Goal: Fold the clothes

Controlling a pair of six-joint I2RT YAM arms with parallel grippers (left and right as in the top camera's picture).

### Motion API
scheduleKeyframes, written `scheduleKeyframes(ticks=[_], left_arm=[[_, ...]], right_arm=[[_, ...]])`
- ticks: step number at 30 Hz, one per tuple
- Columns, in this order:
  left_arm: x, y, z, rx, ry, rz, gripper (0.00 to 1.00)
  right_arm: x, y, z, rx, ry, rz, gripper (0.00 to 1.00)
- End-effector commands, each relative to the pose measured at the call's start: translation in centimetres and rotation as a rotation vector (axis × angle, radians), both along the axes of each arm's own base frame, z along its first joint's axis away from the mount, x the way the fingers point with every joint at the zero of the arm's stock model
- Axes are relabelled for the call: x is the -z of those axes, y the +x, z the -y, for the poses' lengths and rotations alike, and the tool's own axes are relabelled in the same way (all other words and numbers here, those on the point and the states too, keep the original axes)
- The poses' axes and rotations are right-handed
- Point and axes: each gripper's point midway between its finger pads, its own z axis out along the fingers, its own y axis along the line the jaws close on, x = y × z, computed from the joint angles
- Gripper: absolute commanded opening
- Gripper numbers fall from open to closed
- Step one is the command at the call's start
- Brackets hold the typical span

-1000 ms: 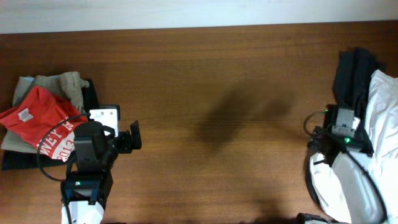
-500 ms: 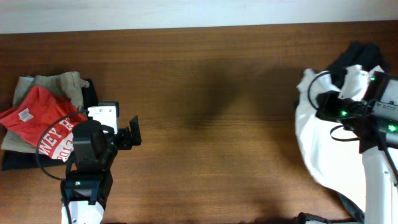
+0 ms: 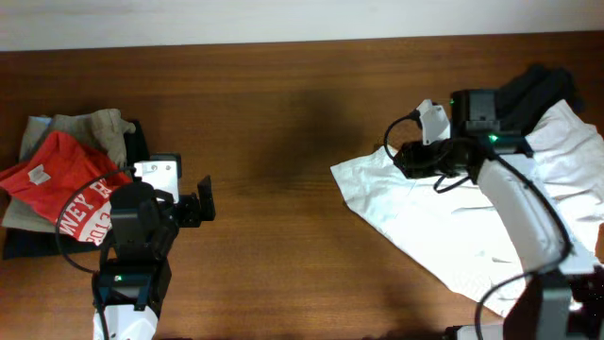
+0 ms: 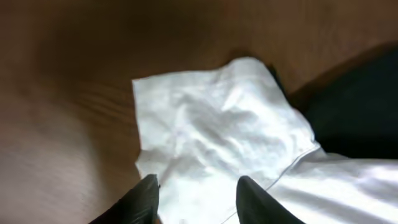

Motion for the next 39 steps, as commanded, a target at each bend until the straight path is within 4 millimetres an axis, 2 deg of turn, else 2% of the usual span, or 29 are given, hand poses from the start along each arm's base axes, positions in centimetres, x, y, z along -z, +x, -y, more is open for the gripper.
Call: scheduleKeyframes(ticks=[1,2,4,6,7,8,9,11,13,14,16,18,20,22,24,25,27,28,29,30,31,32,33,34,35,36,37,38,39], left_arm=[[-0.9,0.3,0.4,0.012,-0.016,0.02,0.99],[-0.9,0.3,0.5,0.018,-0.019,0.02,0.99],[-0.9,0.3,0.5,0.018,-0.019,0.02,0.99],[-0.9,0.3,0.5,0.018,-0.019,0.02,0.99],[-0.9,0.3,0.5,0.018,-0.019,0.02,0.99],[-1.0,0.3,0.5,0.018,-0.019,0.021,0.99],[-1.0,0.3,0.5,0.018,-0.019,0.021,0.99],[-1.0,0.3,0.5,0.018,-0.019,0.022,0.99],[-1.0,0.3,0.5,0.018,-0.019,0.022,0.99],[-1.0,0.3,0.5,0.018,-0.019,0.022,0.99],[-1.0,0.3,0.5,0.018,-0.019,0.022,0.99],[-1.0,0.3,0.5,0.018,-0.019,0.022,0.99],[-0.9,0.3,0.5,0.018,-0.019,0.021,0.99],[-0.9,0.3,0.5,0.018,-0.019,0.021,0.99],[-1.0,0.3,0.5,0.018,-0.019,0.022,0.99],[-1.0,0.3,0.5,0.019,-0.02,0.022,0.99],[-1.1,0.3,1.1,0.046,-0.036,0.029,0.99],[-1.3,0.4,1.3,0.058,-0.043,0.037,0.99],[-1.6,0.6,1.4,0.064,-0.046,0.051,0.99],[-1.8,0.7,1.4,0.064,-0.046,0.059,0.99],[-2.2,0.8,1.6,0.073,-0.051,0.075,0.99],[-2.4,0.9,1.9,0.09,-0.06,0.086,0.99],[-2.5,0.8,2.6,0.127,-0.082,0.085,0.99],[-2.6,0.8,2.9,0.143,-0.091,0.091,0.99],[-2.9,0.9,3.3,0.16,-0.099,0.102,0.99],[-3.3,0.9,3.9,0.192,-0.116,0.117,0.99],[-3.6,1.1,4.2,0.179,-0.183,0.122,0.99],[-3.3,1.4,4.4,0.155,-0.244,0.104,0.99],[-2.8,1.6,5.3,0.186,-0.293,0.075,0.99]], right_arm=[[6.0,4.9,0.6,0.015,-0.059,0.038,0.61],[7.5,5.5,0.6,0.015,-0.059,0.03,0.62],[9.7,6.6,0.5,0.015,-0.059,0.037,0.7],[11.0,7.6,0.5,0.016,-0.059,0.058,0.73],[11.1,7.8,0.5,0.016,-0.058,0.065,0.67],[11.1,7.8,0.5,0.016,-0.058,0.065,0.33],[11.1,7.7,0.5,0.016,-0.058,0.061,0.04],[10.3,7.3,0.6,0.018,-0.059,0.043,0.04],[6.4,7.5,0.7,0.02,-0.058,0.076,0.04],[3.8,7.7,0.6,0.021,-0.057,0.107,0.04],[-4.0,7.3,0.0,0.004,-0.021,0.195,0.04],[-12.3,5.8,-1.5,-0.047,0.062,0.316,0.04],[-17.4,4.2,-1.7,-0.057,0.071,0.424,0.04],[-20.2,2.7,-2.4,-0.081,0.089,0.495,0.04],[-22.6,1.5,-6.2,-0.232,0.237,0.556,0.04],[-25.0,0.5,-9.7,-0.382,0.35,0.635,0.04],[-27.0,0.8,-13.5,-0.482,0.368,0.76,0.04],[-27.0,1.9,-16.0,-0.501,0.346,0.817,0.04],[-26.5,2.4,-17.0,-0.505,0.338,0.82,0.05],[-25.5,2.9,-18.0,-0.51,0.331,0.807,0.1],[-23.5,3.8,-18.9,-0.501,0.312,0.768,0.17],[-22.0,4.7,-18.9,-0.484,0.293,0.737,0.2],[-20.1,6.2,-17.7,-0.422,0.237,0.697,0.78],[-18.9,7.3,-15.6,-0.342,0.167,0.663,0.99],[-18.1,7.8,-13.9,-0.288,0.117,0.637,0.99],[-17.0,8.2,-11.3,-0.22,0.06,0.588,0.99],[-14.9,7.6,-7.4,-0.14,0.006,0.475,0.99],[-13.6,6.9,-5.1,-0.079,0.0,0.387,0.99],[-12.3,6.1,-2.7,-0.002,0.002,0.295,0.99]])
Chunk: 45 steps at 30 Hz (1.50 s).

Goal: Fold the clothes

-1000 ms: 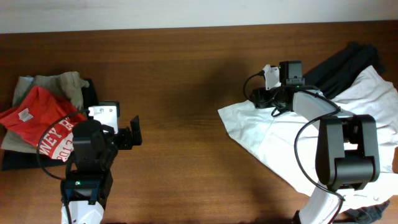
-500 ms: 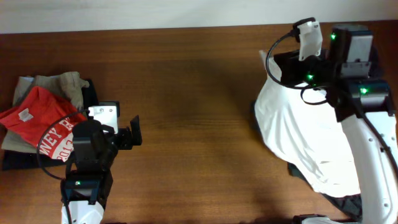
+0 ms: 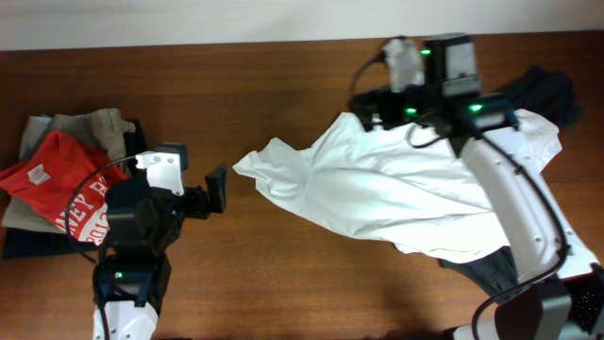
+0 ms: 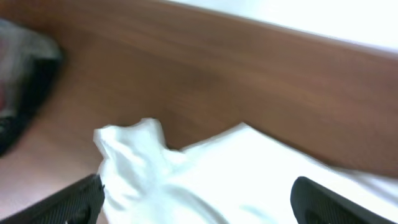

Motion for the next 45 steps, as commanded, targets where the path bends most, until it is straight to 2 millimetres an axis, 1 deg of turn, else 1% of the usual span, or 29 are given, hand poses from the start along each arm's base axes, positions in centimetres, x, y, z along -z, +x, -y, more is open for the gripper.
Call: scheduleKeyframes(ticks=[1,4,5,6,7,8,11,12,15,18,19,20,22,24,26,28,29,30,31,32,34,36,37,38,40,41,43,44,45], left_arm=[[1.7,0.6,4.2,0.116,-0.214,-0.118,0.99],[4.9,1.1,7.9,0.185,-0.273,-0.231,0.99],[7.2,1.3,10.2,0.212,-0.308,-0.309,0.99],[9.1,1.2,11.9,0.213,-0.348,-0.38,0.99],[10.4,1.0,12.8,0.201,-0.384,-0.435,0.99],[12.4,0.8,14.1,0.167,-0.447,-0.522,0.99],[15.9,-0.3,16.5,0.145,-0.486,-0.651,0.99],[16.6,-0.6,16.7,0.132,-0.486,-0.677,0.99],[17.0,-0.7,16.7,0.071,-0.525,-0.71,0.95],[17.4,-1.7,18.2,0.053,-0.516,-0.735,0.89],[17.7,-2.0,18.6,0.054,-0.495,-0.73,0.84],[17.9,-2.3,18.9,0.039,-0.494,-0.736,0.82],[18.2,-3.0,19.6,0.02,-0.515,-0.771,0.82],[18.9,-3.1,19.6,-0.014,-0.507,-0.782,0.82],[19.6,-2.2,18.7,-0.099,-0.505,-0.752,0.82],[19.5,-1.0,18.0,-0.14,-0.492,-0.69,0.73],[19.6,-0.4,17.3,-0.174,-0.474,-0.655,0.6],[19.5,0.2,16.7,-0.209,-0.459,-0.618,0.31],[19.1,0.9,16.3,-0.214,-0.443,-0.573,0.07],[18.2,2.0,16.0,-0.189,-0.384,-0.484,0.01],[16.0,4.2,15.6,-0.139,-0.306,-0.347,0.01],[12.1,7.6,13.5,-0.111,-0.21,-0.209,0.0],[9.8,9.5,11.7,-0.132,-0.178,-0.158,0.0],[7.0,11.9,8.4,-0.201,-0.175,-0.118,0.0],[2.1,15.6,1.8,-0.348,-0.208,-0.038,0.0],[-0.6,17.0,-1.6,-0.41,-0.226,0.021,0.0],[-3.1,17.9,-5.6,-0.478,-0.229,0.077,0.0],[-3.3,17.9,-6.6,-0.475,-0.24,0.067,0.18],[-2.4,17.6,-6.2,-0.428,-0.26,0.016,0.57]], right_arm=[[1.8,-1.5,8.0,0.246,-0.018,-0.175,0.99],[3.1,-3.0,11.5,0.33,-0.021,-0.272,0.99],[3.5,-3.6,12.7,0.359,-0.021,-0.303,0.99],[3.7,-3.9,13.5,0.38,-0.019,-0.323,0.99],[3.8,-4.2,14.1,0.395,-0.017,-0.334,0.98],[3.9,-4.3,14.7,0.41,-0.015,-0.341,0.99],[4.0,-4.6,15.2,0.425,-0.014,-0.354,0.99],[4.0,-4.6,15.2,0.425,-0.014,-0.354,0.99],[4.0,-4.6,15.2,0.425,-0.014,-0.356,0.99],[4.0,-4.6,15.2,0.425,-0.014,-0.357,0.99],[4.0,-4.6,15.2,0.425,-0.014,-0.357,0.99],[4.1,-4.7,15.2,0.425,-0.014,-0.36,0.99],[4.1,-4.8,15.2,0.425,-0.014,-0.363,0.99],[4.1,-4.8,15.2,0.425,-0.014,-0.364,0.99],[4.1,-4.8,15.2,0.425,-0.014,-0.365,0.99],[4.2,-4.9,15.2,0.425,-0.015,-0.368,0.99],[4.2,-4.9,15.2,0.425,-0.015,-0.368,0.99],[4.2,-4.9,15.2,0.425,-0.015,-0.369,0.99],[4.2,-4.9,15.2,0.425,-0.015,-0.372,0.98],[4.2,-5.0,15.2,0.427,-0.018,-0.374,0.99],[4.3,-5.0,15.3,0.431,-0.023,-0.374,0.99],[4.5,-5.1,16.6,0.472,-0.058,-0.373,0.99],[4.5,-5.1,17.3,0.49,-0.058,-0.374,0.99],[4.5,-5.2,18.6,0.524,-0.052,-0.375,0.99],[4.5,-5.5,21.0,0.586,-0.04,-0.377,0.99],[4.5,-5.7,21.8,0.605,-0.037,-0.378,0.99],[4.5,-5.9,22.8,0.633,-0.031,-0.38,0.98],[4.5,-6.0,23.1,0.641,-0.03,-0.38,0.97],[4.5,-6.0,23.1,0.637,-0.032,-0.38,0.93]])
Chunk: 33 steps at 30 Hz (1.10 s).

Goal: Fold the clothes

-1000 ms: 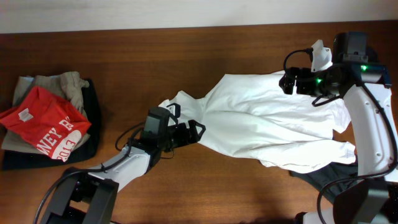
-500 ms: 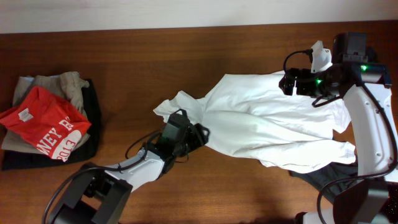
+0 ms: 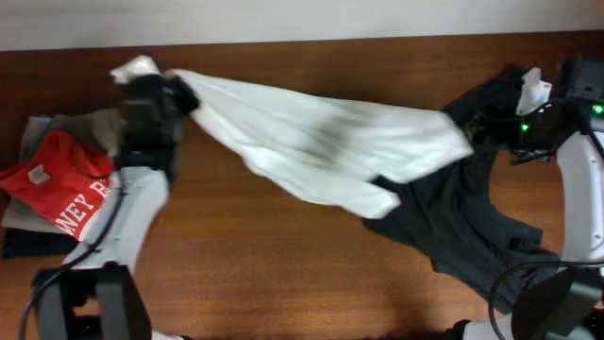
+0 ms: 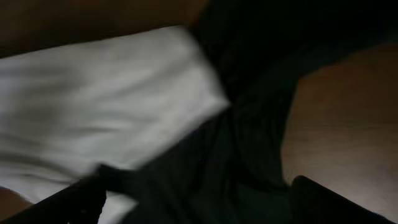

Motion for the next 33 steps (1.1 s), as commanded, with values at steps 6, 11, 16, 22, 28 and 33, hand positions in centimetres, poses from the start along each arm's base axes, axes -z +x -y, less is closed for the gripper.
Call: scheduleKeyframes(ticks=[6,11,16,22,28,33], left_arm=[[10.2,-9.8,3.1,0.16,-0.081,-0.611,0.99],[14.5,-14.5,6.6,0.282,-0.015,-0.827,0.99],[19.3,-16.9,8.6,0.337,0.012,-0.966,0.99],[21.8,-16.8,8.7,0.345,0.02,-1.007,0.99],[21.8,-16.8,8.7,0.346,0.02,-1.006,0.99],[21.7,-16.7,8.8,0.347,0.019,-1.001,0.99]], right_arm=[[2.9,-2.2,-1.3,-0.04,0.027,-0.084,0.08],[8.9,-2.8,-8.9,-0.287,0.173,-0.122,0.04],[15.4,-3.1,-13.4,-0.464,0.184,-0.251,0.05],[21.4,-3.2,-1.6,-0.044,-0.136,-0.433,0.04],[20.1,-13.8,16.2,0.967,0.09,-0.52,0.18],[11.6,-5.7,14.6,0.548,0.512,-0.014,0.37]])
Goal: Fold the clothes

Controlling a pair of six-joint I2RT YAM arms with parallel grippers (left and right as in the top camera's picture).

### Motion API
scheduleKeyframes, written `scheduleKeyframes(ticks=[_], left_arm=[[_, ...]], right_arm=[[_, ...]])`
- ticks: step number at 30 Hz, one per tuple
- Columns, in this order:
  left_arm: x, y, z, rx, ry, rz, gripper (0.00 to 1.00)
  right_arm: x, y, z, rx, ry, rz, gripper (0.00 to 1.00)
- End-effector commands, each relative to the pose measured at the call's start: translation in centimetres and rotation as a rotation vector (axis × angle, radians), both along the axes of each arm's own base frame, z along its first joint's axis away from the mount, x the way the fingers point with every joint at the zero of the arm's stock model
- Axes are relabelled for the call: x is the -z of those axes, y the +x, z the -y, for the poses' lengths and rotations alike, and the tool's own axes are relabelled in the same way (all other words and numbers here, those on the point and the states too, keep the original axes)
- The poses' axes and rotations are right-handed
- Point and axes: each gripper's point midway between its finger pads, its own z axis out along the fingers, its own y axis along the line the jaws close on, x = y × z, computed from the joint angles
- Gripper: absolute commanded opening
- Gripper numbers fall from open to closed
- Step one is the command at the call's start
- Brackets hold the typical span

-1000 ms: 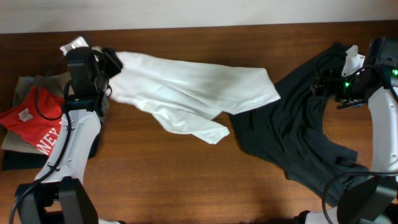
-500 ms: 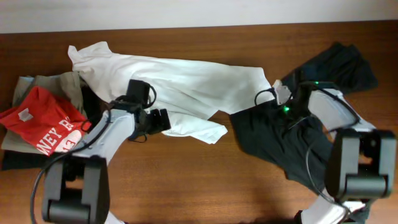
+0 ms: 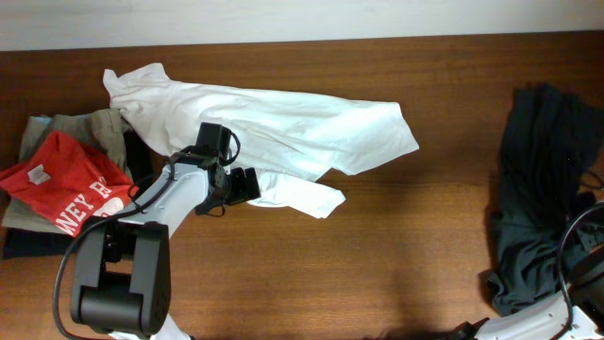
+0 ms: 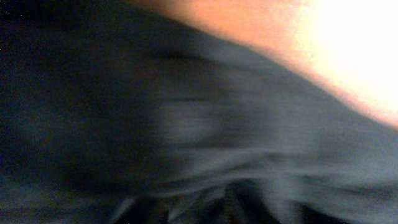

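Note:
A white shirt (image 3: 283, 123) lies loosely spread across the back left and middle of the table, one sleeve pointing to the front right. My left gripper (image 3: 247, 185) rests low at the shirt's front edge; its jaws are too small to read. A dark garment (image 3: 543, 170) lies crumpled at the far right edge. Blurred dark fabric (image 4: 124, 93) fills the right wrist view, hiding the right gripper's fingers. In the overhead view only a cable of the right arm (image 3: 580, 236) shows.
A pile of clothes sits at the left edge, with a red shirt (image 3: 57, 184) with white lettering on top of beige and dark pieces. The brown wooden table (image 3: 396, 255) stretches between the white shirt and the dark garment.
The white shirt, held up at the back left and stretched across the table, now lies on the table. My left gripper is at its front edge. The dark garment sits further right.
First the white shirt lay at the right over the dark garment, my right gripper open above its corner. Then it was in the middle with the right gripper at its back edge. Then the left gripper held it at the back left. It now lies left of centre.

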Motion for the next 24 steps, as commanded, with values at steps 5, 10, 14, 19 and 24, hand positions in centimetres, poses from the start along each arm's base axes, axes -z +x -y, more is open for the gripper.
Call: scheduleKeyframes(ticks=[5,10,14,19,24], left_arm=[[0.5,0.8,0.4,0.016,-0.017,0.032,0.99],[-0.6,3.9,1.7,0.031,-0.06,0.168,0.46],[-0.4,3.4,1.8,0.057,-0.051,0.15,0.0],[-4.5,1.3,-7.8,-0.092,0.188,0.062,0.0],[-12.8,5.5,-10.4,-0.197,0.07,0.297,0.76]], right_arm=[[-8.0,10.9,-13.1,-0.608,0.042,0.424,0.47],[-6.0,12.1,-18.4,-0.807,-0.071,0.268,0.46],[-5.1,12.3,-20.8,-0.913,-0.14,0.193,0.47],[-4.5,12.6,-26.0,-1.125,-0.165,0.203,0.47],[-1.4,15.0,-30.8,-1.165,-0.167,0.227,0.61]])
